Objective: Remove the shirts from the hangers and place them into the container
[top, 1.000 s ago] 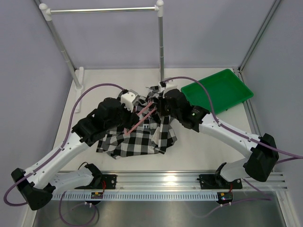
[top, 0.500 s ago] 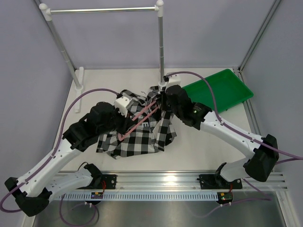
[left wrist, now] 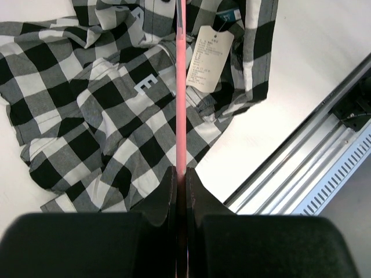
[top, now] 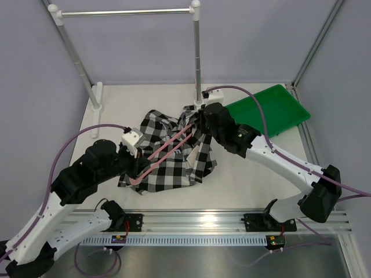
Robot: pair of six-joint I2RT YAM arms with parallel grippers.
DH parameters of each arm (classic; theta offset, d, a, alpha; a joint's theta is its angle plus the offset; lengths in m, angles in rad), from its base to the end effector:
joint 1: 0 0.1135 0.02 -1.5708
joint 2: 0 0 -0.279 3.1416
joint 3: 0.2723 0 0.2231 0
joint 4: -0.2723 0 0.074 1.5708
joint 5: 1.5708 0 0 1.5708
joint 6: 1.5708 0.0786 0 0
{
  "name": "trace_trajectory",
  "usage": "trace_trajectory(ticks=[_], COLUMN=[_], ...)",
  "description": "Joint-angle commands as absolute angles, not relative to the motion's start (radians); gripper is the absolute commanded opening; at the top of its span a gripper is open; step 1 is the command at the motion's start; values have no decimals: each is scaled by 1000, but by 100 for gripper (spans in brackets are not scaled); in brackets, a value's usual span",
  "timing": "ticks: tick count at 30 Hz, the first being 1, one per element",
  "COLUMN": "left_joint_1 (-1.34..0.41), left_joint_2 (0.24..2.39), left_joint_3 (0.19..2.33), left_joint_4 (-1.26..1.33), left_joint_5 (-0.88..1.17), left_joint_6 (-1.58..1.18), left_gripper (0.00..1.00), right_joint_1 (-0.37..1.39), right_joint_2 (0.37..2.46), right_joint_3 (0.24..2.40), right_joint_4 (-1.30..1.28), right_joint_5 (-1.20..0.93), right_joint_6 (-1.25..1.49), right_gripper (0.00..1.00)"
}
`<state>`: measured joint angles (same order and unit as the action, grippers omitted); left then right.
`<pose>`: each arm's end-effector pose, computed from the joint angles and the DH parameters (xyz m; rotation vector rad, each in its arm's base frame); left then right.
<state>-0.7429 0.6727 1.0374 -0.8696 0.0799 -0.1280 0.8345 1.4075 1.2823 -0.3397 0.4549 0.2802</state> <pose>0.0801 -0.0821 0.3463 0.6931 2.0168 -0.6078 0.2436 0.2173 0.3567 -0.2689 1.9762 0.2567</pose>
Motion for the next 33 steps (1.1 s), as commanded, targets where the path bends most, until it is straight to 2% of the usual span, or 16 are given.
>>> trace_trajectory(ticks=[1, 9, 17, 26, 32, 33], left_joint_1=[-747, -747, -747, -747, -747, -747], left_joint_2=[632, 568, 517, 604, 687, 701], left_joint_3=[1072, 1101, 1195, 1227, 1193, 1192], left_joint_4=[-906, -1025, -1025, -944, -812, -795], left_joint_5=[118, 71, 35, -239, -365, -382], left_joint_6=[-114, -121, -176, -224, -219, -218], left_gripper=[0, 0, 0, 0, 0, 0], right_joint_1=[810, 796, 796, 796, 804, 807], right_joint_2=[1374, 1368, 1385, 1440, 1503, 1509], right_joint_3=[1319, 1304, 1229, 1109, 1062, 1055], right_joint_4=[-327, -328, -307, -287, -278, -272], right_joint_5=[506, 518, 474, 315, 183, 160], right_joint_6=[270, 261, 290, 396, 437, 437], right_gripper=[0, 0, 0, 0, 6, 10])
